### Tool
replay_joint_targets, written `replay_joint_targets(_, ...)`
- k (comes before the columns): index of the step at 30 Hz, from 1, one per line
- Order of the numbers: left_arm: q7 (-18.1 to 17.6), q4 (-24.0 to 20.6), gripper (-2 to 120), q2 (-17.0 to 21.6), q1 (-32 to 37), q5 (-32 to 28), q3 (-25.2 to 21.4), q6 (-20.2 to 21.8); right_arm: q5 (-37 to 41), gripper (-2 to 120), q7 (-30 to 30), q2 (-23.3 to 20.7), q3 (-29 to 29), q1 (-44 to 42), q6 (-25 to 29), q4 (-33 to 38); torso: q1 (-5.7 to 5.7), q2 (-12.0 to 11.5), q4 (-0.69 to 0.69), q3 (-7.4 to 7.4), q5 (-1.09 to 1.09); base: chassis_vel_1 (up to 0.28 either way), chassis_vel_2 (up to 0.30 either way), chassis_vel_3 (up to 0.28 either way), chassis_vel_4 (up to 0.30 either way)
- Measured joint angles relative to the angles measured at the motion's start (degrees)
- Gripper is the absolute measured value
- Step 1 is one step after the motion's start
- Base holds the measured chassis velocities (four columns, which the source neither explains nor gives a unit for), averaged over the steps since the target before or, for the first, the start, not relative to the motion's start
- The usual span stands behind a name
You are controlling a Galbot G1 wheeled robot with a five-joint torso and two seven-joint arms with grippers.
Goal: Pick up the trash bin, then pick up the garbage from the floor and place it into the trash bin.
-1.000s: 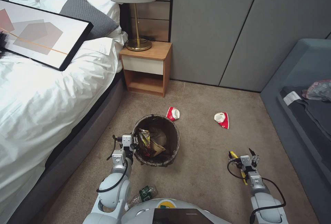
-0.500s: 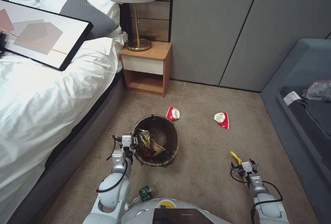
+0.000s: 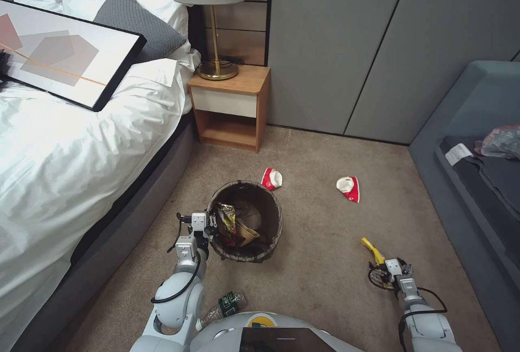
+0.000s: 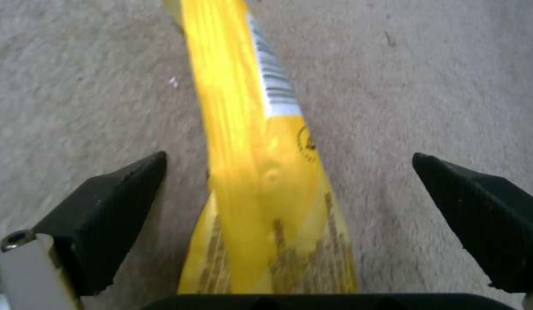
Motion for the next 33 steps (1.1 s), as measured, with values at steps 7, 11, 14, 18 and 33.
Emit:
replay_joint_targets(7, -0.04, 0.00, 5, 0.02, 0.03, 0.08, 0.18, 0.00, 0.38, 93, 0.75, -0.54, -0.25, 1.49, 0.60, -3.02, 0.00, 0.01, 0.01, 0.00, -0.04, 0.000, 0.000, 0.000, 0.000)
replay_joint_targets(11, -0.05, 0.00, 5, 0.09, 0.05, 0.08, 0.16, 0.00, 0.63, 84, 1.00, -0.31, -0.49, 1.44, 1.22, -3.26, 0.00, 0.01, 0.00, 0.00, -0.02, 0.000, 0.000, 0.000, 0.000)
replay_joint_targets(14, -0.05, 0.00, 5, 0.09, 0.05, 0.11, 0.17, 0.00, 0.69, 78, 1.16, -0.06, -0.62, 1.10, 1.35, -2.68, 0.00, 0.01, 0.01, 0.00, 0.01, 0.000, 0.000, 0.000, 0.000)
replay_joint_targets(18, -0.06, 0.08, 5, 0.02, 0.02, 0.20, 0.27, 0.00, 0.69, 66, 1.26, 0.30, -0.80, 0.69, 1.41, -1.91, 0.00, 0.00, 0.01, 0.01, 0.03, 0.000, 0.000, 0.000, 0.000)
replay_joint_targets(33, -0.04, 0.21, 5, -0.03, 0.00, 0.18, 0.21, 0.00, 0.73, 13, 1.88, 0.84, -1.23, 0.58, 2.27, -2.15, 0.00, 0.00, 0.01, 0.01, 0.03, 0.000, 0.000, 0.000, 0.000)
